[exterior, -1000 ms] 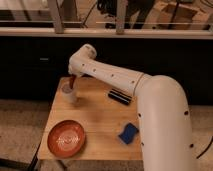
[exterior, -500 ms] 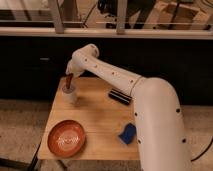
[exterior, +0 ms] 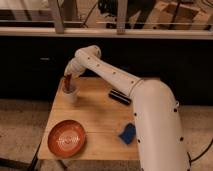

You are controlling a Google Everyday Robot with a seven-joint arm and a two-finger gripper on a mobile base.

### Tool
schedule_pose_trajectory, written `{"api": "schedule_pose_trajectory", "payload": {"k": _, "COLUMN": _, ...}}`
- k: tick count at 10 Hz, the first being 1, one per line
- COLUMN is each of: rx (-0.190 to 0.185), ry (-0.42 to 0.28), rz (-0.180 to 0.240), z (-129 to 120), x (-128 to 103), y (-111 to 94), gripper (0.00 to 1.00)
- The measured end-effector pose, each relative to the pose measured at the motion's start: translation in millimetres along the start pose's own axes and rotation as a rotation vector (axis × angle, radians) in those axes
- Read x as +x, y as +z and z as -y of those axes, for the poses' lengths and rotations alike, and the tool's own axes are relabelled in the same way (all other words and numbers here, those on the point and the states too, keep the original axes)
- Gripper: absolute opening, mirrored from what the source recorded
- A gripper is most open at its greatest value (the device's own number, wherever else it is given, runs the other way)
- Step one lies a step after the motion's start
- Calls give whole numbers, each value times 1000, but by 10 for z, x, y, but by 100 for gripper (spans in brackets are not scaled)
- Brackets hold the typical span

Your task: Place the pepper in the ceramic cup

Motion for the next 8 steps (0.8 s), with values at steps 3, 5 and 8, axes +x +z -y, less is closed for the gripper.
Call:
{"api": "schedule_pose_trajectory", "payload": {"k": 3, "rx": 61, "ry": -47, "rz": 2, "z": 16, "x": -52, "y": -32, "gripper": 80}}
{"api": "schedule_pose_trajectory", "payload": {"k": 5, "rx": 99, "ry": -79, "rz": 8, "z": 6, "x": -84, "y": -46, "gripper": 80}}
{"api": "schedule_pose_trajectory", "payload": {"k": 8, "rx": 156, "ry": -127, "rz": -5, "z": -23, "x": -85, "y": -128, "gripper": 80}}
